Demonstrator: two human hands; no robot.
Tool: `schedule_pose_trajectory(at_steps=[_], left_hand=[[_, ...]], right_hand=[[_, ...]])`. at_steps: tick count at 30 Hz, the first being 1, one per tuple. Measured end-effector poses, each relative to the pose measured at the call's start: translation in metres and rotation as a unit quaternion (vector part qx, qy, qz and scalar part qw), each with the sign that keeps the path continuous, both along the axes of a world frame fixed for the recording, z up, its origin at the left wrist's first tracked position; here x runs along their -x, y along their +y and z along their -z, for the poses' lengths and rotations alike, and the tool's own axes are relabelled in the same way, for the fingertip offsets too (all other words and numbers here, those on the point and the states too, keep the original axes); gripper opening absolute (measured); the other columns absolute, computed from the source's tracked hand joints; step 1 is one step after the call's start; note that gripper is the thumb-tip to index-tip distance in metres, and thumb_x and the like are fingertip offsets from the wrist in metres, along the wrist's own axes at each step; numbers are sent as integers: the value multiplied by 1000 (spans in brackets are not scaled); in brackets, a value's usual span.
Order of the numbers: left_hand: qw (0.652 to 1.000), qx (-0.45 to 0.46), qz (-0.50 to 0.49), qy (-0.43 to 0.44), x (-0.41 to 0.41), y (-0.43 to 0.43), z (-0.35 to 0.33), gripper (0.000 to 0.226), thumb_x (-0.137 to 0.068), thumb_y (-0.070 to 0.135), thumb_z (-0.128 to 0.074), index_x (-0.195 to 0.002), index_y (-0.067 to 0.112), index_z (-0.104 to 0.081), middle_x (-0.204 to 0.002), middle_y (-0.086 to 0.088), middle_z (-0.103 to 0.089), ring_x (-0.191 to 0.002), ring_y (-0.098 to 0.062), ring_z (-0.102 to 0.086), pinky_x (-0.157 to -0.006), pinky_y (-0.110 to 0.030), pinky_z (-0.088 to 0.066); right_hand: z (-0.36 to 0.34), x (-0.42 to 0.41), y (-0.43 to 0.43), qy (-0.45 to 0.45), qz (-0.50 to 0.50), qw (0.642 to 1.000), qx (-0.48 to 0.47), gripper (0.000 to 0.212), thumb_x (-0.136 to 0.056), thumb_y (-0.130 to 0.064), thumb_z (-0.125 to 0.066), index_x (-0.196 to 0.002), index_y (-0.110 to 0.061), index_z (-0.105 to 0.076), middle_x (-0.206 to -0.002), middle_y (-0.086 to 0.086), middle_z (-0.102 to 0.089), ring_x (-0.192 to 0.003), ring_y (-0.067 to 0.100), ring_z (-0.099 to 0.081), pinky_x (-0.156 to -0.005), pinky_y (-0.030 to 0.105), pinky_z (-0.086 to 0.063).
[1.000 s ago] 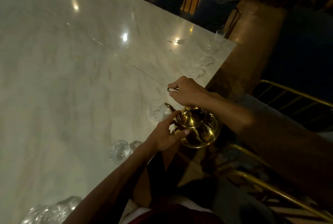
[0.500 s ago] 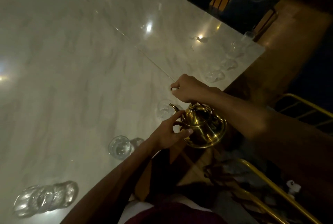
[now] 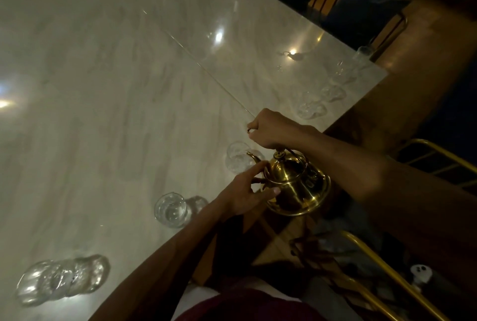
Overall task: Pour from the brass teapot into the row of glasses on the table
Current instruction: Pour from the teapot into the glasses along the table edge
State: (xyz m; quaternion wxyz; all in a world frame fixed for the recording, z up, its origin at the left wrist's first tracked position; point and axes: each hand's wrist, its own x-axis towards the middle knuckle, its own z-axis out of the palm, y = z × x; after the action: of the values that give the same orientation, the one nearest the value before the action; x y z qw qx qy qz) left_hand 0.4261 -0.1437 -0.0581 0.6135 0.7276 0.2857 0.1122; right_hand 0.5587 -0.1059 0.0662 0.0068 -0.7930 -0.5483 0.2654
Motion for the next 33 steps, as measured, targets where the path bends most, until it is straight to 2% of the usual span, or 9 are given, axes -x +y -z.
schedule_pose_trajectory(at_steps=[4,10,14,21,28,33], left_hand=[[1000,0,-7,-2,1,-1,0,69,-94,33,-69,-153,29,-34,-153,4,-44,-120,-3,-49,-72,6,-40],[1000,-3,-12,-7,4,1,1,69,-95,33,-68,-154,29,-34,-154,2,-45,-123,-4,-49,-72,8,-39],[1000,-2,-11,-2,5,2,0,68,-95,34,-68,-154,28,-34,-153,2,-46,-122,-4,-50,-74,7,-39],[1000,6,-12,-2,5,3,-1,67,-95,35,-68,-153,31,-35,-151,6,-46,-122,-8,-53,-73,5,-41],[1000,-3,-9,-2,1,5,-2,67,-96,35,-66,-154,30,-33,-153,5,-44,-121,-4,-49,-75,6,-40],[1000,-2,-10,4,0,6,-1,68,-95,39,-66,-154,31,-34,-154,5,-44,-124,-8,-51,-72,3,-42]], right_hand=[[0,1,2,-2,-5,1000,8,41,-98,-18,-56,-138,-13,-63,-136,8,-65,-84,26,-72,-79,37,-60],[-1,4,6,-6,-14,1000,18,43,-99,-16,-54,-141,-14,-60,-135,10,-66,-70,24,-68,-64,32,-57],[0,4,9,1,-13,1000,28,39,-97,-13,-53,-134,-10,-65,-126,13,-70,-66,25,-66,-54,28,-53],[2,3,14,3,-9,999,39,39,-95,-15,-53,-131,-9,-67,-116,15,-73,-67,24,-67,-54,26,-51],[2,1,18,2,3,999,45,39,-95,-14,-53,-131,-7,-66,-112,17,-73,-65,24,-65,-50,25,-48],[6,-1,20,2,6,999,52,37,-94,-14,-54,-125,-4,-69,-111,18,-74,-63,26,-65,-50,25,-48]])
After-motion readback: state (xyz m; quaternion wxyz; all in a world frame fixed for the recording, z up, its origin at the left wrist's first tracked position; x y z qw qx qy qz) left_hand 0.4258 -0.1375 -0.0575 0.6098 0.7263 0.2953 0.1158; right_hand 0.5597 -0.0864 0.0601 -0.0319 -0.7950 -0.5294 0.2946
